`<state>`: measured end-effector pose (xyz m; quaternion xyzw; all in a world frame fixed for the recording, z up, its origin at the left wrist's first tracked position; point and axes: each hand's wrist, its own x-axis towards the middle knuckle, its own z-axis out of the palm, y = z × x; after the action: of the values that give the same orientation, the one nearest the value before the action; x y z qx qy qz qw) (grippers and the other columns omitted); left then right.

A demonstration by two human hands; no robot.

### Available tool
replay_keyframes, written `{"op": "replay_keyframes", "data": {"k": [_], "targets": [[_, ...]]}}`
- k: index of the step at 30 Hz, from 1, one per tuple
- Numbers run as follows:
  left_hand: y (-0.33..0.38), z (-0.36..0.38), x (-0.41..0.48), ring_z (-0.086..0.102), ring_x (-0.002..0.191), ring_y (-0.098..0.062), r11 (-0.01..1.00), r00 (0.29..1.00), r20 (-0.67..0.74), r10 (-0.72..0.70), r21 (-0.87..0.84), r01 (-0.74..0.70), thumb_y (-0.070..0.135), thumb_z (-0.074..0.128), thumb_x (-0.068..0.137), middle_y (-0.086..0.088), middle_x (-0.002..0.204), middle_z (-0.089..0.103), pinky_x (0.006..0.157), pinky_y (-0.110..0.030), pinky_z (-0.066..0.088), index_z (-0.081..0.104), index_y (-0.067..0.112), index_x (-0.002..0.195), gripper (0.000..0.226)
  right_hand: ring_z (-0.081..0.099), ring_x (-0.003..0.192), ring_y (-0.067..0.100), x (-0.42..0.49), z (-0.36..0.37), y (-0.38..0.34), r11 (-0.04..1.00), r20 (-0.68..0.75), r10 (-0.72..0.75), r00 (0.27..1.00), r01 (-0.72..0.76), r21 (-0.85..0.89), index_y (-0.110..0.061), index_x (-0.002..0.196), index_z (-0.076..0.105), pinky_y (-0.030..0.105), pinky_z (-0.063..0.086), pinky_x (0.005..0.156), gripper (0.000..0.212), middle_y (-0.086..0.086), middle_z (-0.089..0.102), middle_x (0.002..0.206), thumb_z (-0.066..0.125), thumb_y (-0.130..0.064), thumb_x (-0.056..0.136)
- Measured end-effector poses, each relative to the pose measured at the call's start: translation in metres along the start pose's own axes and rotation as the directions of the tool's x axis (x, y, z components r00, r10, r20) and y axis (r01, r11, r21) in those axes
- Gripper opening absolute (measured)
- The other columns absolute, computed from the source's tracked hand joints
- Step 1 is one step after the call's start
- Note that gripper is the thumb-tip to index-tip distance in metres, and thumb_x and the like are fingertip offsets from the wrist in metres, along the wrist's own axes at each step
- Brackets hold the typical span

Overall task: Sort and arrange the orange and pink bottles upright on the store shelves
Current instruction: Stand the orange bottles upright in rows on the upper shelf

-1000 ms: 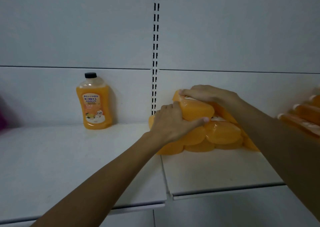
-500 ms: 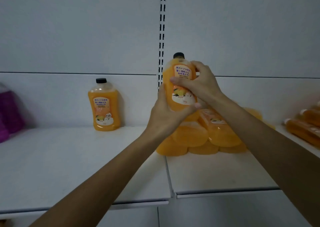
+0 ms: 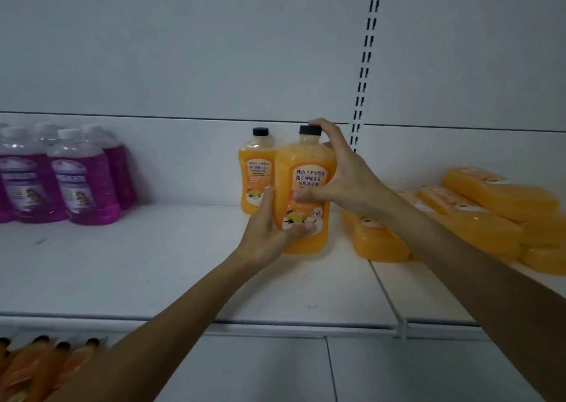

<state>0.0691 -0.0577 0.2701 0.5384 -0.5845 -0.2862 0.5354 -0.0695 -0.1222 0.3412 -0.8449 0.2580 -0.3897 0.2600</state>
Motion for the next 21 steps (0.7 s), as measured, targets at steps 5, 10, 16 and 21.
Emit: {"op": "replay_keyframes", "data": {"k": [5, 10, 16, 21], "targets": [[-0.02, -0.024, -0.01, 0.057, 0.111, -0.014, 0.991, 0.998, 0.044, -0.048, 0.125, 0.043, 0.036, 0.069, 0.079, 0.008, 0.128, 0.053, 0.093, -0.03, 0.049, 0.027, 0.03, 0.138, 0.073, 0.063, 0.084, 0.003, 0.0, 0.037, 0.002, 1.0, 0.023, 0.008, 1.0, -0.008, -0.008, -0.046, 0.131, 0.022, 0.014, 0.054, 0.066, 0.099, -0.019, 0.047, 0.104, 0.087, -0.019, 0.062], [-0.027, -0.051, -0.005, 0.055, 0.111, -0.017, 0.867, 0.992, 0.077, -0.098, 0.495, 0.047, 0.058, 0.057, 0.08, 0.005, 0.13, 0.054, 0.096, -0.036, 0.047, 0.037, 0.026, 0.134, 0.066, 0.054, 0.088, -0.005, 0.015, 0.036, -0.01, 0.988, 0.159, 0.025, 0.987, -0.001, -0.153, -0.046, 0.136, 0.017, 0.001, 0.045, 0.065, 0.104, -0.021, 0.041, 0.11, 0.087, -0.018, 0.064], [-0.051, -0.065, -0.012, 0.049, 0.105, -0.021, 0.5, 0.994, 0.096, -0.053, 0.864, -0.057, 0.056, 0.045, 0.088, -0.006, 0.117, 0.056, 0.09, -0.033, 0.041, 0.055, 0.013, 0.111, 0.051, 0.052, 0.099, 0.011, 0.019, 0.049, 0.002, 0.962, 0.017, 0.027, 0.999, -0.021, -0.272, -0.044, 0.138, 0.021, 0.006, 0.04, 0.067, 0.102, -0.005, 0.043, 0.119, 0.086, -0.015, 0.065], [-0.05, -0.061, -0.014, 0.047, 0.105, -0.02, 0.504, 0.995, 0.084, -0.055, 0.862, -0.045, 0.053, 0.042, 0.091, -0.007, 0.117, 0.051, 0.093, -0.032, 0.042, 0.051, 0.01, 0.113, 0.049, 0.04, 0.104, 0.011, 0.045, 0.07, 0.013, 0.944, -0.06, 0.06, 0.996, -0.076, -0.322, -0.039, 0.145, 0.017, 0.013, 0.039, 0.075, 0.107, 0.003, 0.033, 0.128, 0.084, -0.014, 0.067]]}}
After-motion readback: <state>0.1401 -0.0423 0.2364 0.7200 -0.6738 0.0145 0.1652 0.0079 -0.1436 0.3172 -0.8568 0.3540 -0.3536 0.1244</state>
